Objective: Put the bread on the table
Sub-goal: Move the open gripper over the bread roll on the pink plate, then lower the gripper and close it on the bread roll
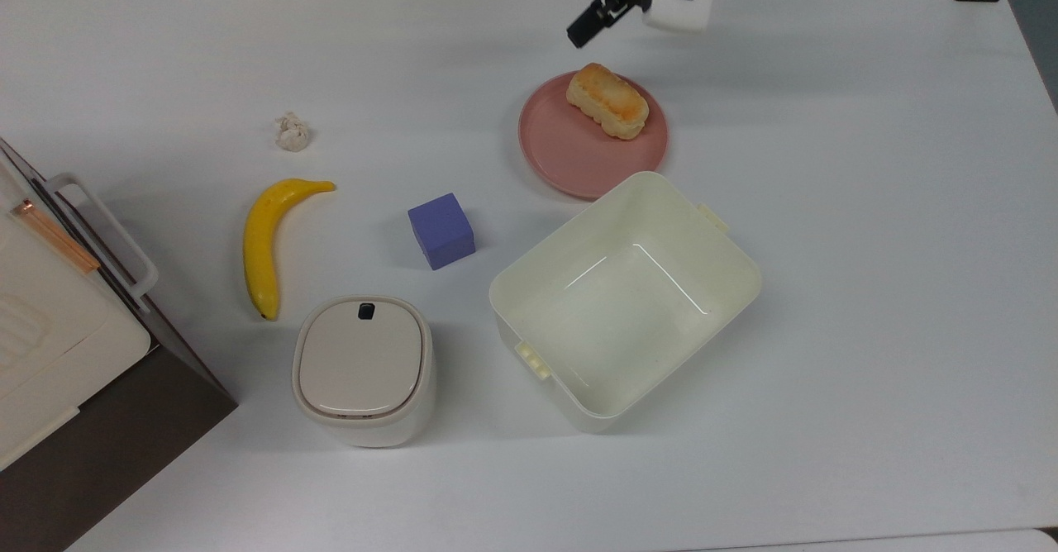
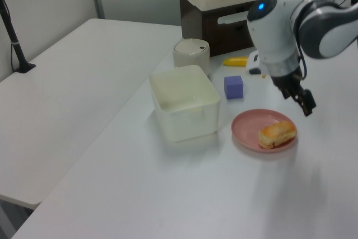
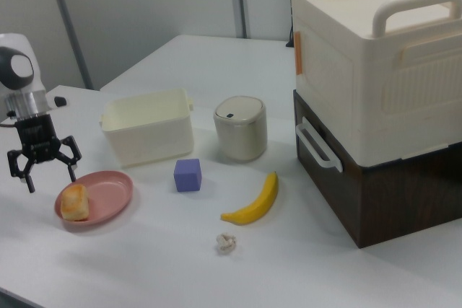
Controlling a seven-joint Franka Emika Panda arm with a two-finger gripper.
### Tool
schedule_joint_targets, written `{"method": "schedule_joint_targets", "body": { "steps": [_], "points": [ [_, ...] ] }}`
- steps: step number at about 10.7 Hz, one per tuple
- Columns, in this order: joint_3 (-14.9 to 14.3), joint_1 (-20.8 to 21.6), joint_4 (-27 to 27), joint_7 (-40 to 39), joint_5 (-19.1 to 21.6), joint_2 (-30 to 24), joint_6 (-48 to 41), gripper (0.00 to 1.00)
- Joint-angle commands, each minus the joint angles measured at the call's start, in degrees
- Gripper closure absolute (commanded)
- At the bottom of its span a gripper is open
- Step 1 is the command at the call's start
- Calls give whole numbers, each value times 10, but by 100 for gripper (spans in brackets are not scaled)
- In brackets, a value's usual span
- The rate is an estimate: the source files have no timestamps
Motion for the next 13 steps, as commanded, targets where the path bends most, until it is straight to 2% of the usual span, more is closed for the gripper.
{"method": "schedule_joint_targets", "body": {
  "steps": [1, 5, 6, 8, 9, 10, 11, 12, 13],
  "points": [
    [-7, 12, -7, -7, -16, 47, 50, 0],
    [-7, -9, -2, -6, -44, 83, 96, 0],
    [-7, -16, 6, -7, -44, 83, 95, 5],
    [-7, -16, 6, -8, -44, 83, 95, 25],
    [-7, -14, 4, -7, -44, 84, 95, 41],
    [-7, -12, 3, -6, -45, 84, 92, 62],
    [-7, -10, 1, -6, -46, 83, 90, 73],
    [-7, -10, 1, -6, -45, 83, 90, 59],
    [-7, -11, 1, -5, -45, 82, 87, 36]
  ]
}}
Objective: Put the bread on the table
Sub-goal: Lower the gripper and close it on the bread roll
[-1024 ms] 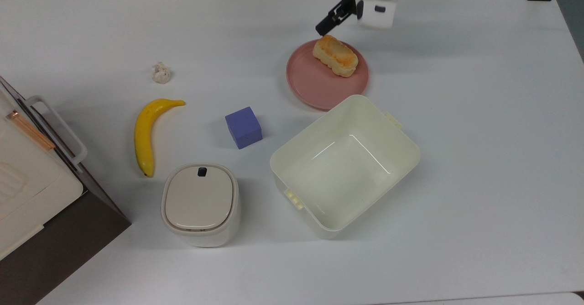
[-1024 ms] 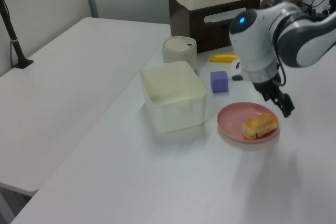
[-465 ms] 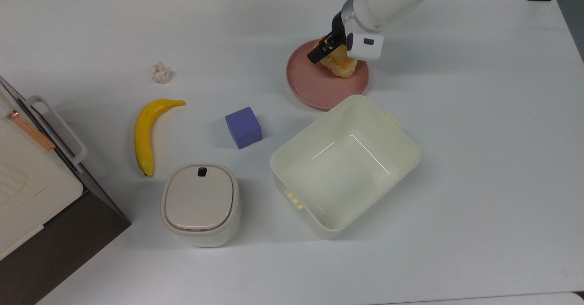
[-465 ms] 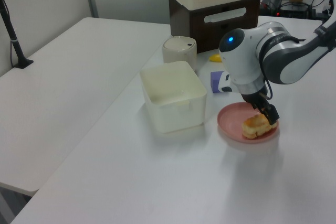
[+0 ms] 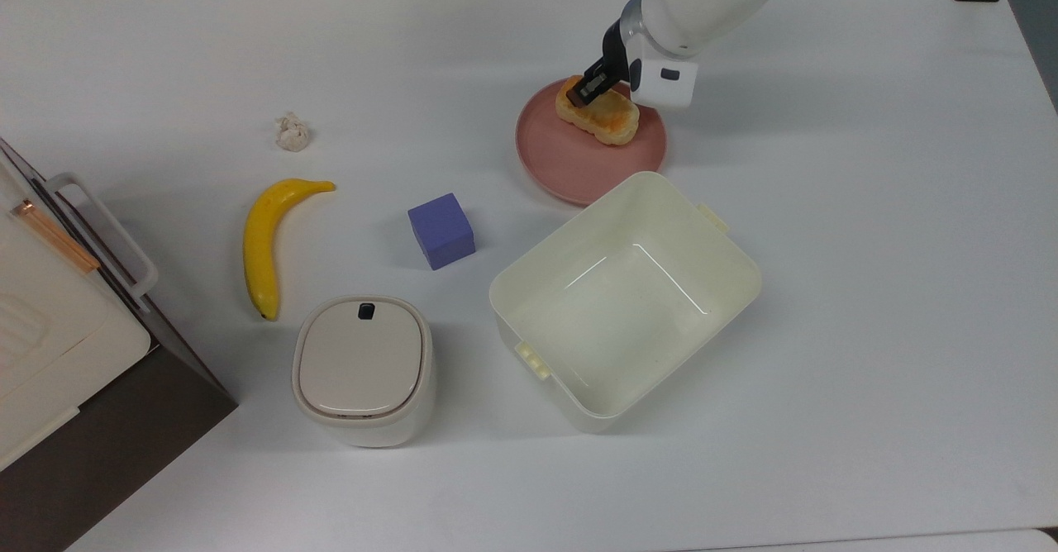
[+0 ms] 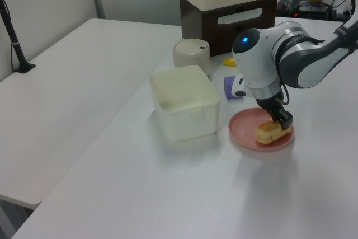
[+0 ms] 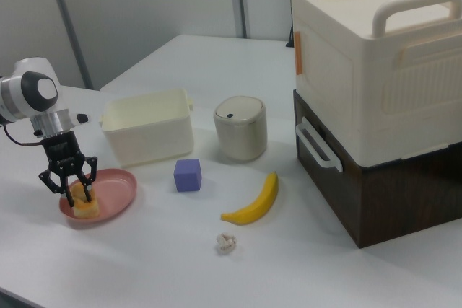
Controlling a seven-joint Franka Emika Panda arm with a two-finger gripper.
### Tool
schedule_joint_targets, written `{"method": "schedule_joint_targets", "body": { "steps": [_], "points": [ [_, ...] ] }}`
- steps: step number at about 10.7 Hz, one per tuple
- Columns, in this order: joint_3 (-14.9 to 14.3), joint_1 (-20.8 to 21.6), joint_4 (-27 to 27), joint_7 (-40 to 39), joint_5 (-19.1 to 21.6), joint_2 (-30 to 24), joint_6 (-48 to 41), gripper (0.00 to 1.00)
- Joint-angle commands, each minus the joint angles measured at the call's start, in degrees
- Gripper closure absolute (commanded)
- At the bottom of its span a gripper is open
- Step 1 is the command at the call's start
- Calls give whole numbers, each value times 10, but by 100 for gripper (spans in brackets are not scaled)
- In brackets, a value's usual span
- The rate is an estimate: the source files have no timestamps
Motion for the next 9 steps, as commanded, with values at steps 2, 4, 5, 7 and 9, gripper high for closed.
{"method": "schedule_joint_targets", "body": {
  "steps": [2, 4, 5, 7, 9],
  "points": [
    [-4, 2, -5, -6, -8, -7, -4, 20],
    [-4, 3, -5, -11, -8, -7, -5, 92],
    [-4, 3, -5, -11, -8, -7, -5, 100],
    [-4, 0, -5, -11, -8, -6, -4, 100],
    [-4, -2, -6, -11, -8, -5, -3, 100]
  ]
}}
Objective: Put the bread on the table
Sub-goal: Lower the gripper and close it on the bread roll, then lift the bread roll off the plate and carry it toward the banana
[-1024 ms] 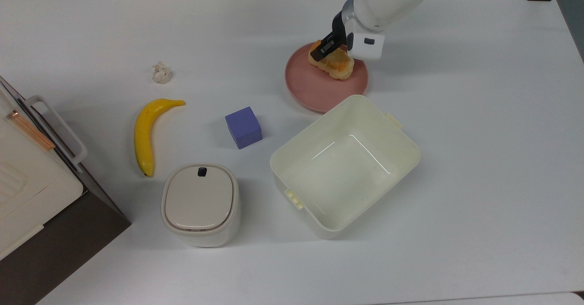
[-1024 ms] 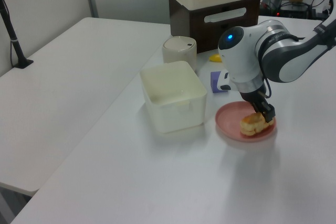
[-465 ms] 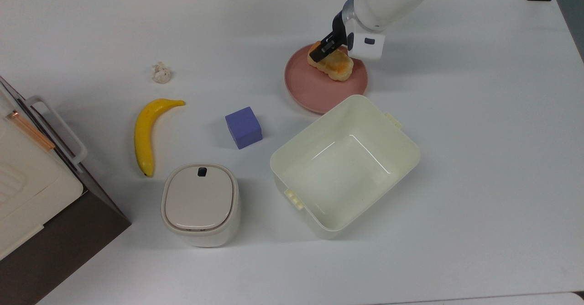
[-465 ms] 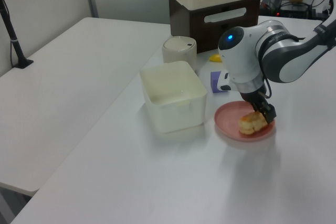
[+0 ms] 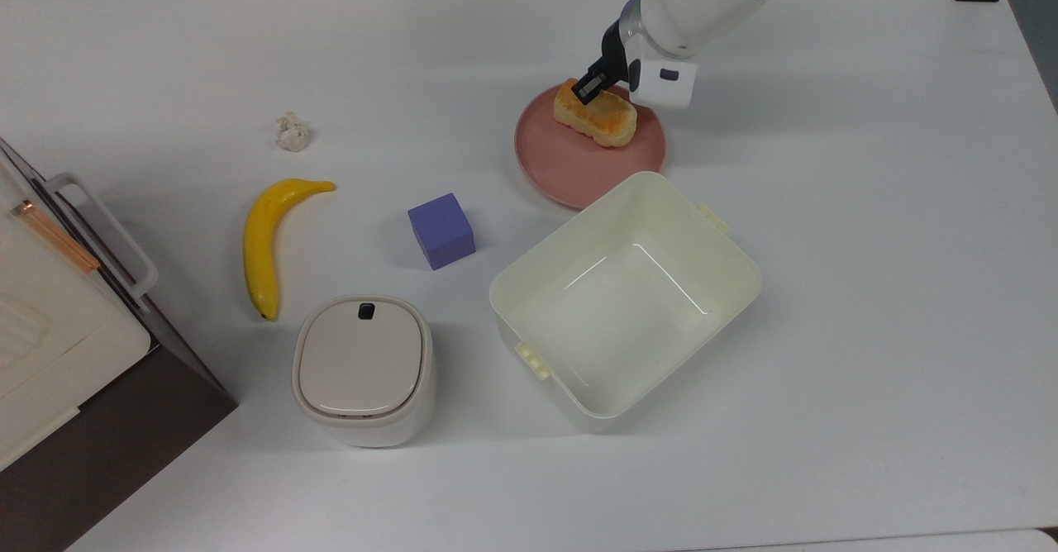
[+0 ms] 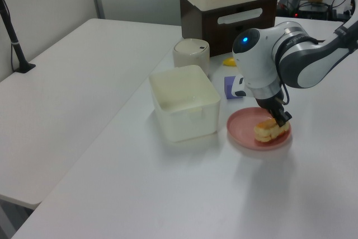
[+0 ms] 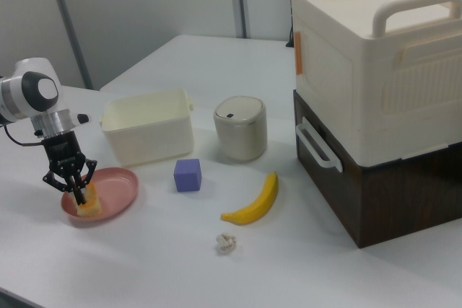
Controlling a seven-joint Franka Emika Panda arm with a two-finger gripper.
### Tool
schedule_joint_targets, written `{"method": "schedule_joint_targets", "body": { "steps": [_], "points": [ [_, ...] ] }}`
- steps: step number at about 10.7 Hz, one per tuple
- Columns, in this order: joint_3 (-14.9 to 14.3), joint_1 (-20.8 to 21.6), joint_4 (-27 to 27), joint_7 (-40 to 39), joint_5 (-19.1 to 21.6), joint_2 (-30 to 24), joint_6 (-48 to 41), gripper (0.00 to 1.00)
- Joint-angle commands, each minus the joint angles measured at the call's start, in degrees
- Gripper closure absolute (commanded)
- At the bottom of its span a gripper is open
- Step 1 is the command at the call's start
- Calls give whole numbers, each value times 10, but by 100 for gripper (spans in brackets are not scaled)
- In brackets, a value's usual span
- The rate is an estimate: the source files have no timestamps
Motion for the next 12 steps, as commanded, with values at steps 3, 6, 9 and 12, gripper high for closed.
{"method": "schedule_joint_targets", "body": {
  "steps": [3, 6, 9, 12],
  "points": [
    [-3, -14, -1, -3, 2, -9, -3, 100],
    [-3, -32, 13, -6, 2, -32, -14, 100],
    [-3, -47, 38, -11, 14, -46, -41, 100],
    [-10, -85, 53, -10, 15, -47, -41, 100]
  ]
}}
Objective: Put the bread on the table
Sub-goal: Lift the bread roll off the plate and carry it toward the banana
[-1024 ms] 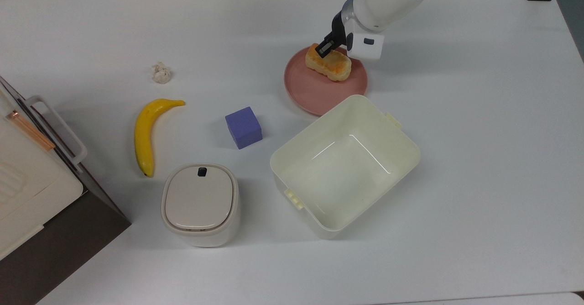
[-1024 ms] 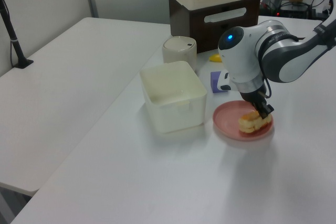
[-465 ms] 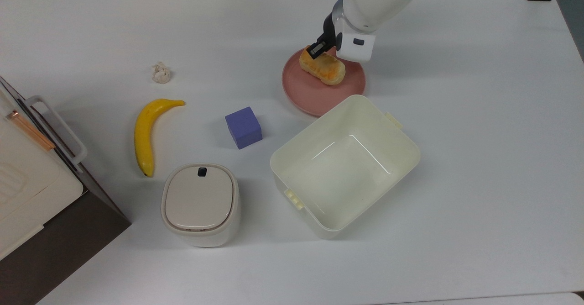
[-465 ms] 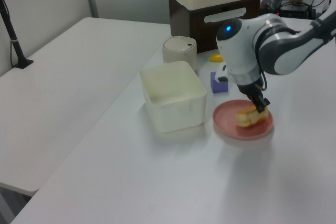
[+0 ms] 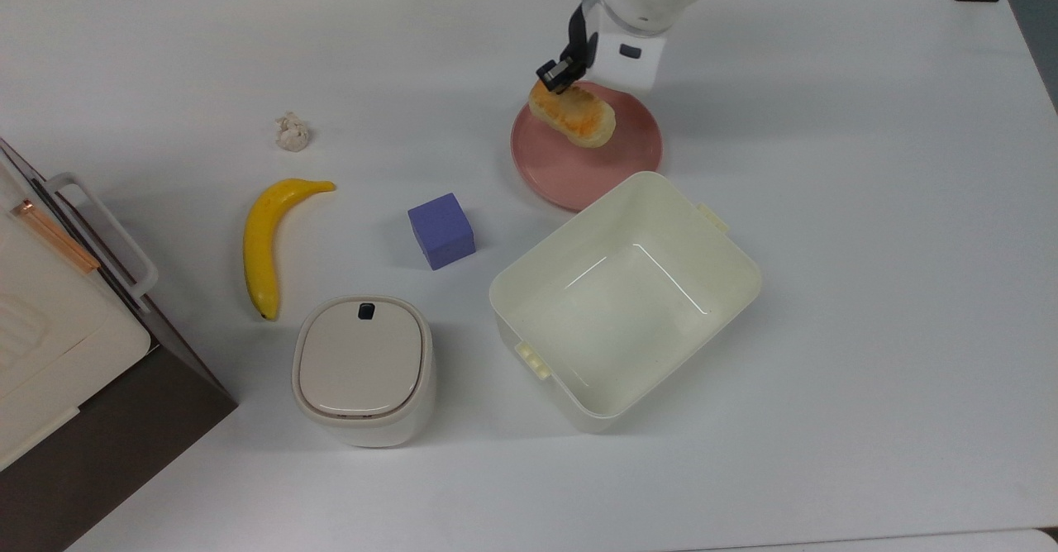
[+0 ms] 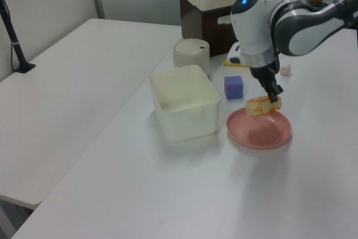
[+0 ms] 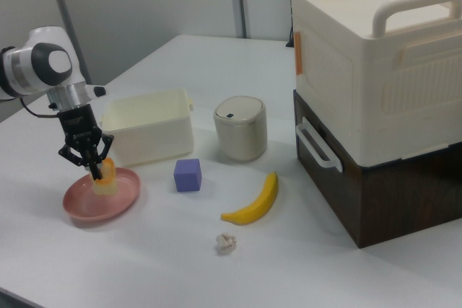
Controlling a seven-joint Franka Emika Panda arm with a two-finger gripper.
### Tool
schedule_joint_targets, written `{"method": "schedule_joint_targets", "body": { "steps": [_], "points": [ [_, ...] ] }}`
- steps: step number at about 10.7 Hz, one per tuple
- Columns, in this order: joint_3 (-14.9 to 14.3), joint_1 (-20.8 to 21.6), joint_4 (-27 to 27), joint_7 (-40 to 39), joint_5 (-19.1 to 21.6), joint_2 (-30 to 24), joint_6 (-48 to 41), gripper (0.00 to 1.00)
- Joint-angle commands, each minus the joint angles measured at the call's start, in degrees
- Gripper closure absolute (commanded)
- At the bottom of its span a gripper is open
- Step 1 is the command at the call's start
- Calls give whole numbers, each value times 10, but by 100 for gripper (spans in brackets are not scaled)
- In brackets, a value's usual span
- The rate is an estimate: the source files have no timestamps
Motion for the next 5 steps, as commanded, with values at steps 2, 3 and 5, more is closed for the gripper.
{"method": "schedule_joint_targets", "body": {
  "steps": [2, 3, 5],
  "points": [
    [-8, -71, 10, -4, 11, -21, -10, 100],
    [-8, -100, 14, -3, 11, -30, -11, 100],
    [-8, -146, 15, -3, 11, -41, -12, 100]
  ]
}}
